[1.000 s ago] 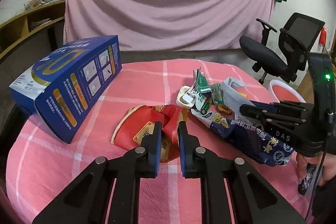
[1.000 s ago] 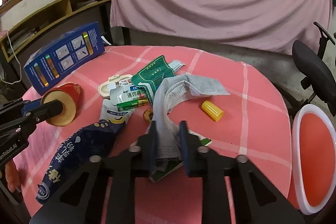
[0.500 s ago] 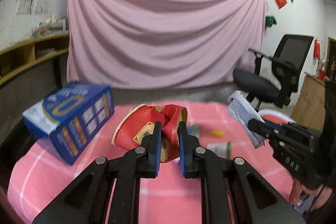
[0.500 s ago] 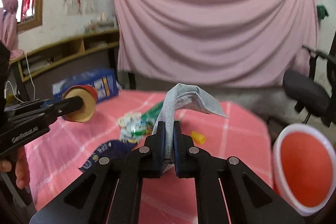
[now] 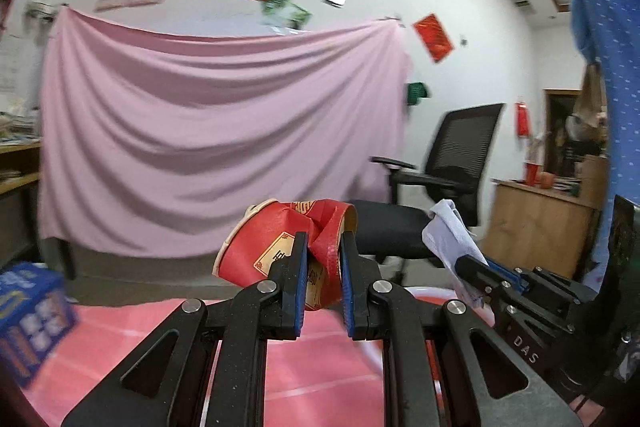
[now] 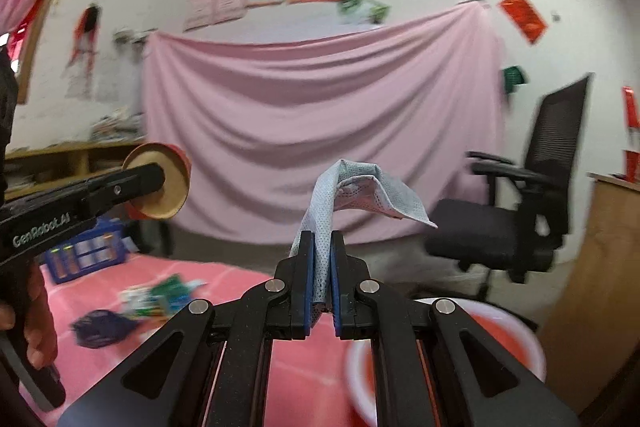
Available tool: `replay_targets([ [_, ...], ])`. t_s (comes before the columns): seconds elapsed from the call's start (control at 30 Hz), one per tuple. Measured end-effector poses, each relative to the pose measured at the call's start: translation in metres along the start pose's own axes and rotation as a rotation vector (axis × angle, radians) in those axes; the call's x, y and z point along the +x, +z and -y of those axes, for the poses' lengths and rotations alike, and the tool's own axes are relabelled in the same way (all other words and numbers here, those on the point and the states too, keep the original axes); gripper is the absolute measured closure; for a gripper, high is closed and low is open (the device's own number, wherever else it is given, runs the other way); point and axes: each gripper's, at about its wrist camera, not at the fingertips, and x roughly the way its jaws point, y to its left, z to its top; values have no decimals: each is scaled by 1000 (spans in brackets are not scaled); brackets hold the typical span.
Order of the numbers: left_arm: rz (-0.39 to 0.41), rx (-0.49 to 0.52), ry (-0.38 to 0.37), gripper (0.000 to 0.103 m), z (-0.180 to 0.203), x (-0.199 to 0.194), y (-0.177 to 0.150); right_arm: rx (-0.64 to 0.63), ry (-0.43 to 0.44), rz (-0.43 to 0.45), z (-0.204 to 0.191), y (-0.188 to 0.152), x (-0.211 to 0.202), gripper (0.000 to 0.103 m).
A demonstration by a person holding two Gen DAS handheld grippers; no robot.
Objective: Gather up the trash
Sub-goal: 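Carry the red cup and grey sock to the bucket and open both tools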
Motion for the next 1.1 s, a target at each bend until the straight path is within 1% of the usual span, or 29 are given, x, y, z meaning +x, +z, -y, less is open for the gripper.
replay_targets([
  [0.1,-38,-9,-94,91,29,27,-4,36,-72,1,31,-2,-3,97],
  [0.17,-66,-7,-137,91,43,43,-5,48,-111,-6,48,-6,-5,97],
  [0.23,-114,-1,-190,91,61,62,-10,66,-153,-28,64,-10,-3,97],
  [0.33,-175,11,-226,91,83,85,-16,103,-185,-74,84,-19,-1,97],
  [0.47,-249,1,-227,91,100,108,-23,161,-207,-146,109,-34,4,97],
  [0.57,-324,-34,-223,91,104,128,-28,195,-211,-206,121,-45,9,97],
  [0.6,-339,-41,-222,91,106,133,-29,206,-205,-229,125,-49,10,97],
  [0.73,-446,-69,-211,91,106,153,-39,250,-173,-303,130,-61,18,96],
  [0.83,-503,-82,-185,90,103,164,-45,279,-146,-347,135,-70,24,96],
  [0.9,-517,-95,-175,90,99,166,-48,288,-129,-366,136,-75,24,96],
  [1.03,-557,-109,-167,89,93,173,-52,299,-119,-377,136,-76,26,94],
  [1.07,-562,-106,-159,87,91,173,-51,300,-120,-378,136,-76,24,94],
  [1.1,-562,-103,-155,82,91,175,-53,302,-121,-378,135,-76,23,94],
])
